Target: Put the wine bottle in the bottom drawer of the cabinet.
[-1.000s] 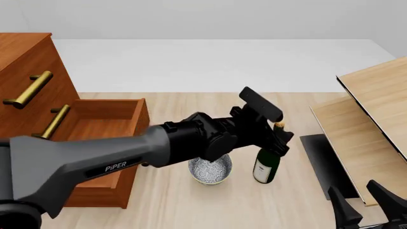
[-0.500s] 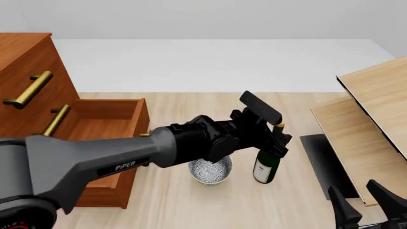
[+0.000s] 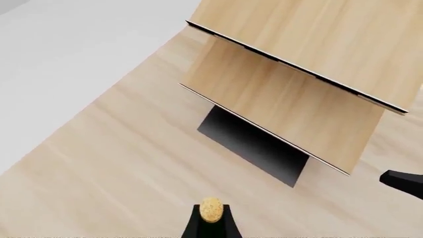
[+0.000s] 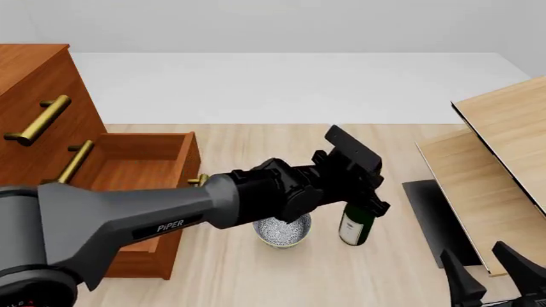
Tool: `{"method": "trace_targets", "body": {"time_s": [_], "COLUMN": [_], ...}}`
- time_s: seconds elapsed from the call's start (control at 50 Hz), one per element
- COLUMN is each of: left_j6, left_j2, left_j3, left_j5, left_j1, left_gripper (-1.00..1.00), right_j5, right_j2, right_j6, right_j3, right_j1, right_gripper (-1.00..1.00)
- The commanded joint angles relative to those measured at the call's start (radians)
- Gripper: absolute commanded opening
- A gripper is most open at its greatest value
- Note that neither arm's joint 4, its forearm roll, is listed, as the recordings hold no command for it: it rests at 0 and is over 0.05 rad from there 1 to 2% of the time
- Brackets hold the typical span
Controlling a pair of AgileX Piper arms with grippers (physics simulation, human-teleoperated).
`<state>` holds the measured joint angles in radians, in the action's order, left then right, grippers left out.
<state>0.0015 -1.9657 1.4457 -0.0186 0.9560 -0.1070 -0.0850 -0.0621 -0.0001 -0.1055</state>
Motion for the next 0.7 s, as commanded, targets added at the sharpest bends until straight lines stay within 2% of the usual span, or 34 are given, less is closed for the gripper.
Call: {"method": "trace_targets", "body": {"time_s": [0.02,0.22,0.38,0.6,0.66,0.7], "left_j6": [0.022,0.045,0.035,0.050,0.075,0.062], "left_j2": [0.047,0.118,0.171,0.231,0.246,0.262], "left_j3": [-0.012,-0.044,-0.033,0.000,0.012,0.020], "left_j5": [0.001,0.017,-0.018,-0.087,-0.105,-0.117], "left_j1": [0.005,-0.009,-0.026,-0.038,-0.037,-0.033], "left_gripper": [-1.00,-1.00,-1.00,-1.00,-1.00,-1.00], "right_j5": [-0.013,0.004,0.011,0.006,0.009,0.010], "right_j2": [0.022,0.011,0.009,0.019,0.016,0.016], "right_j6": [-0.002,-0.006,-0.007,-0.008,-0.009,-0.009], "right_j3": [0.000,0.000,0.000,0.000,0.000,0.000], "right_j1": [0.006,0.003,0.001,-0.002,-0.004,-0.003], "right_gripper": [1.00,1.00,1.00,1.00,1.00,1.00]}}
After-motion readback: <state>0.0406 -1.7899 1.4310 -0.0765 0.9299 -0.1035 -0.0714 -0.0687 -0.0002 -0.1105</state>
